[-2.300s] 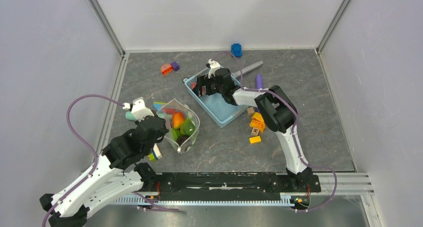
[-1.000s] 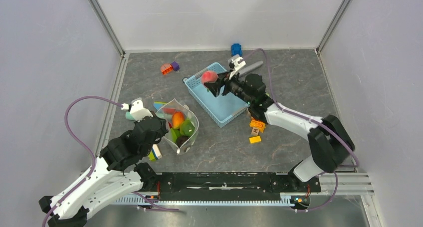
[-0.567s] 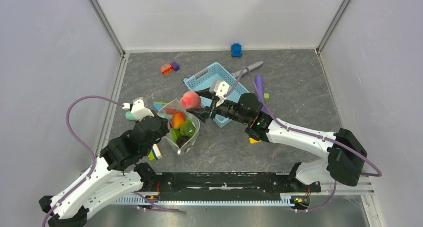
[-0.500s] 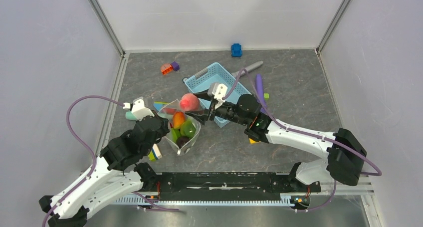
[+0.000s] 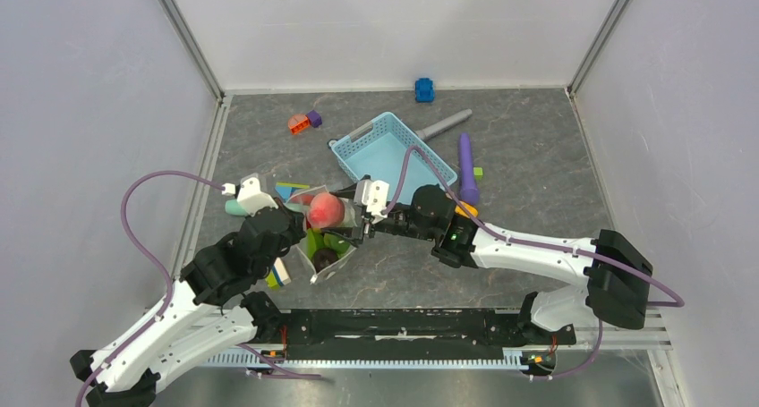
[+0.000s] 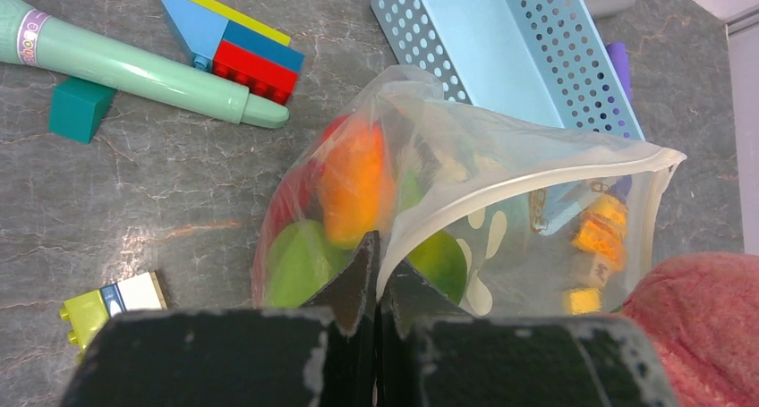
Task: Place the food in the zip-top bag and seal the zipper
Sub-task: Place the fake fruit in the zipper food storage bag.
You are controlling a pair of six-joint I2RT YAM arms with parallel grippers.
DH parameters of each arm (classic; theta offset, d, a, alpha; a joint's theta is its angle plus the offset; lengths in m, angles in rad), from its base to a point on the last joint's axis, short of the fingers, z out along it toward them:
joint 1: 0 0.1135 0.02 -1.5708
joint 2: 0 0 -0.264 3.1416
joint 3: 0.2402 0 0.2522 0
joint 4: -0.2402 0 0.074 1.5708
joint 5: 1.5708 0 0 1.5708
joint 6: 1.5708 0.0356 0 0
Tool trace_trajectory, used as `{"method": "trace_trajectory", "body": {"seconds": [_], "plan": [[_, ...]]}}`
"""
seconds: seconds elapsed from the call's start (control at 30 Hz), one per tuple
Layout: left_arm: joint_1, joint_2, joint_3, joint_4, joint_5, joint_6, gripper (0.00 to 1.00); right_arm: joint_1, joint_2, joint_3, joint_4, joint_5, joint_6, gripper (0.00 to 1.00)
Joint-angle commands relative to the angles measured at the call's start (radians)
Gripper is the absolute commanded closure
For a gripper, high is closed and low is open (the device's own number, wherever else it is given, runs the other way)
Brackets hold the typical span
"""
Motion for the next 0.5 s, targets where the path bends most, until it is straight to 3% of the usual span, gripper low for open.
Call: {"method": "trace_trajectory", "body": {"seconds": [0.0, 0.23, 0.33, 0.47], "plan": [[0.001, 0.001, 0.020, 0.048, -0.001, 0.002, 0.98, 0.006, -0.022, 0.031, 0.008, -0.020, -0.047, 0.70], [0.001, -0.011, 0.019, 0.054, 0.013, 0.012, 0.98, 0.007, 0.028, 0.061, -0.073, 0.084, -0.044, 0.60], [0.001, -0.015, 0.017, 0.054, 0.014, 0.013, 0.98, 0.007, 0.039, 0.074, -0.097, 0.103, -0.044, 0.40], [0.001, -0.017, 0.017, 0.055, 0.015, 0.012, 0.98, 0.008, 0.041, 0.074, -0.112, 0.109, -0.044, 0.29]]}}
